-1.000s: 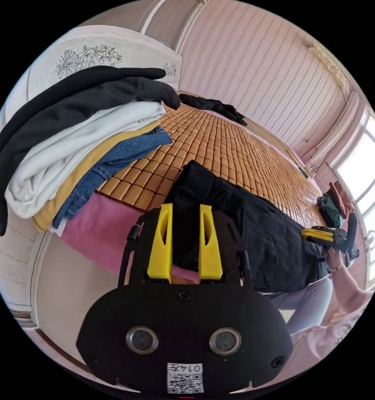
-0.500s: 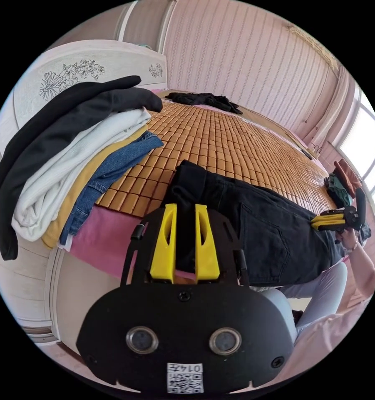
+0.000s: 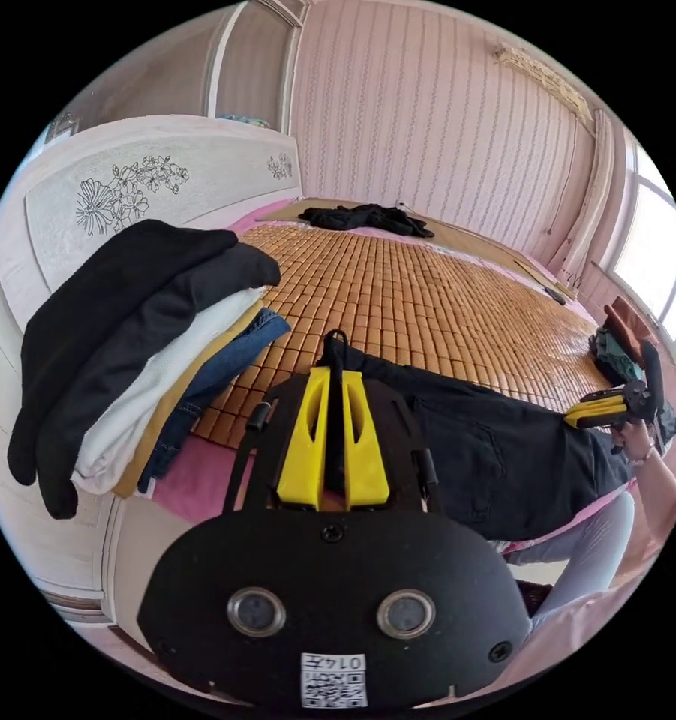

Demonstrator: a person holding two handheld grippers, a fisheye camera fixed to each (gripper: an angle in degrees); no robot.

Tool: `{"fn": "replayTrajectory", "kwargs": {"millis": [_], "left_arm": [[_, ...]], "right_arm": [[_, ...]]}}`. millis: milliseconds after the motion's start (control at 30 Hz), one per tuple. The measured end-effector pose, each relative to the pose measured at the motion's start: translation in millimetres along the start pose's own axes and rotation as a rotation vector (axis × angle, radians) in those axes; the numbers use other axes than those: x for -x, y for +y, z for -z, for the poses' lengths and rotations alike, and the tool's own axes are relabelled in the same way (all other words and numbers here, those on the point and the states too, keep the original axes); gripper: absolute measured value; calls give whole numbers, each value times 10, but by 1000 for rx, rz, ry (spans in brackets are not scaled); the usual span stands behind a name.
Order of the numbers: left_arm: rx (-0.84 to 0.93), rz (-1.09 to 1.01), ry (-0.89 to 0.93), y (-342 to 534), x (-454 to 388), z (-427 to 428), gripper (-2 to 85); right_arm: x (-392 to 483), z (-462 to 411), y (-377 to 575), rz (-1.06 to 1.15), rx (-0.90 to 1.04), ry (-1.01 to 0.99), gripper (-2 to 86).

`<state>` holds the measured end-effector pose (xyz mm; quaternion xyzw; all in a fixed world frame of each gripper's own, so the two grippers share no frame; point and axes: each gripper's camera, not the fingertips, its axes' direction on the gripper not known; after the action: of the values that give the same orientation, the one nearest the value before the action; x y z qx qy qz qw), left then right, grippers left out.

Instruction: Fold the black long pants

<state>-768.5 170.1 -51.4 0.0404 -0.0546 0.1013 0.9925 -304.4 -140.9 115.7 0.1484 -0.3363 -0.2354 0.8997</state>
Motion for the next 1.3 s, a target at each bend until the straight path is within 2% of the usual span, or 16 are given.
{"fn": "replayTrajectory", "kwargs": {"millis": [67, 167, 233, 367, 467, 567, 633, 800, 833, 900, 1067, 1133, 1167, 1300], "left_arm": [[107, -8, -53, 55, -51, -328, 39], [56, -3, -90, 191, -69, -367, 68], [36, 50, -57, 242, 3, -270, 80], [-99, 125, -30, 492, 137, 273, 79], [-218, 95, -42, 773, -5, 742, 65], [-262, -18, 18, 1039, -468, 997, 41], [-240, -103, 97, 1198, -891, 993, 21], [-108, -341, 475, 1726, -2583, 579, -8], [-92, -364, 497, 1783, -2784, 519, -8], [-41, -427, 521, 1960, -3490, 293, -9], [50, -481, 513, 2143, -4258, -141, -10], [28, -514, 496, 2265, -4351, -217, -10], [24, -526, 496, 2326, -4382, -236, -10], [81, -563, 498, 2386, -4555, -264, -10]], "right_arm": [[-179, -260, -10, -67, 35, -83, 39], [-341, -132, 145, -150, -40, -135, 45], [-382, -23, 332, -194, -62, -88, 40], [-309, 168, 936, -256, -93, -60, 21], [-162, 146, 1285, -301, -89, -72, 15], [46, 49, 1435, -295, -99, -99, 13], [138, 18, 1475, -302, -157, -44, 9], [201, 31, 1188, -264, -111, -37, 0], [211, 67, 1078, -248, -129, -28, -1], [202, 101, 873, -232, -137, 17, -2], [54, -116, 196, -240, -26, 207, -3], [-48, -397, 57, -258, 97, 183, -3], [-79, -374, 34, -276, 41, 172, -3], [-220, -357, -172, -281, 128, 76, -4]]}}
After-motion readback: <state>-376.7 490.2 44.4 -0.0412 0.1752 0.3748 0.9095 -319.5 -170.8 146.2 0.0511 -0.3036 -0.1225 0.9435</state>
